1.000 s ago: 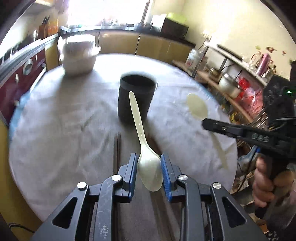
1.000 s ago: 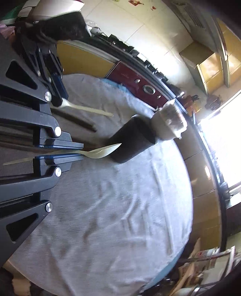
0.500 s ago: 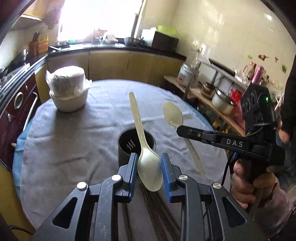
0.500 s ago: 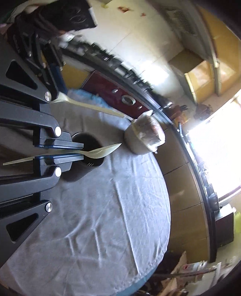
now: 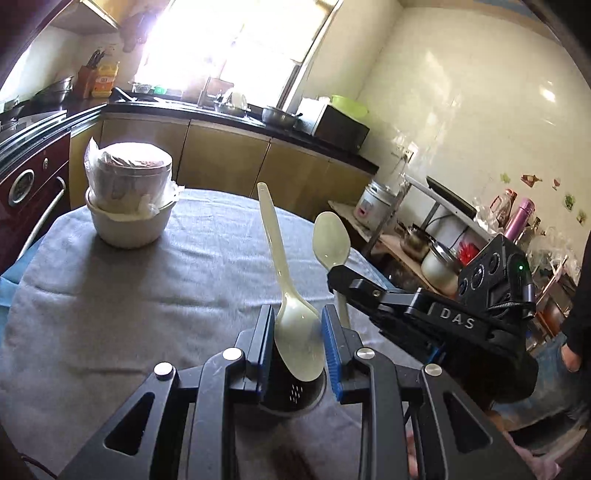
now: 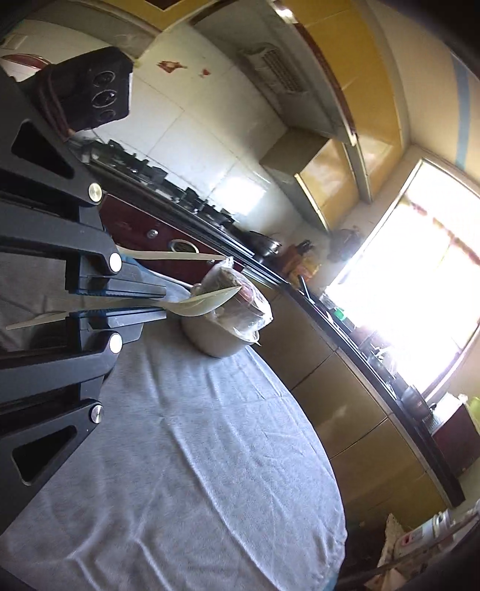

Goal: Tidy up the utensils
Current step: 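Carry both spoons into the black utensil cup and open both grippers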

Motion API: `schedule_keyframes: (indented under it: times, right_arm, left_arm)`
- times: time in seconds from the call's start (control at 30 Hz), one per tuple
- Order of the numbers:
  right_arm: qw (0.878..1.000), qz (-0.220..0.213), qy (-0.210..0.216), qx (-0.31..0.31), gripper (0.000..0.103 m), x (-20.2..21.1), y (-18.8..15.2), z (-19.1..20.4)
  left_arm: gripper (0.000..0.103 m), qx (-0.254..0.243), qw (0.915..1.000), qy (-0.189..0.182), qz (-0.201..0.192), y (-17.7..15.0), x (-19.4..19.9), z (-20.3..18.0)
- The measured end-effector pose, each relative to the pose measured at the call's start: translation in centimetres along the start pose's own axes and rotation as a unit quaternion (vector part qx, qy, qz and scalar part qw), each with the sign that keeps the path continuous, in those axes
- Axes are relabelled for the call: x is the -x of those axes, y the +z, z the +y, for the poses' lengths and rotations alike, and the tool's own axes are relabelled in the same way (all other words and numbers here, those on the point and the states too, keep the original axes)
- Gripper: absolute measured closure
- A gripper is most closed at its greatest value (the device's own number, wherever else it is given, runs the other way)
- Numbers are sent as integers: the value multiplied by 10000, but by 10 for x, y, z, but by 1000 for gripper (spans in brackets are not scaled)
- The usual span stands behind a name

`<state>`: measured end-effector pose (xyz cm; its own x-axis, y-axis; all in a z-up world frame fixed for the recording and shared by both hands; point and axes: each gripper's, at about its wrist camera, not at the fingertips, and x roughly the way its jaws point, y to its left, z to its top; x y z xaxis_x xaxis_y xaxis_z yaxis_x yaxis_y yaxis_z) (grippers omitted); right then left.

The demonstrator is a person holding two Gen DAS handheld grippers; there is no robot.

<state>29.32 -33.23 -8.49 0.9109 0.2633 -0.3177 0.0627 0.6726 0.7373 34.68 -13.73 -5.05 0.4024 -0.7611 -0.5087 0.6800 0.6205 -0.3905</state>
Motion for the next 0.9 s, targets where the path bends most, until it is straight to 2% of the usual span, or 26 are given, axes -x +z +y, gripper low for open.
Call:
schedule_keyframes:
  times: [0.2, 0.57, 0.9]
  right_arm:
    - [9994, -332, -57, -59, 98, -19, -3, -14]
    - [9992, -175, -310, 178, 98, -28, -15, -31]
    - [9981, -100, -444, 409, 98, -15, -23, -29]
  left_arm:
    - [76, -192, 9997, 147, -60, -15, -23, 3]
    - [76, -343, 9987, 357, 100, -38, -43, 13]
    - [76, -601, 9971, 459, 123, -47, -42, 6]
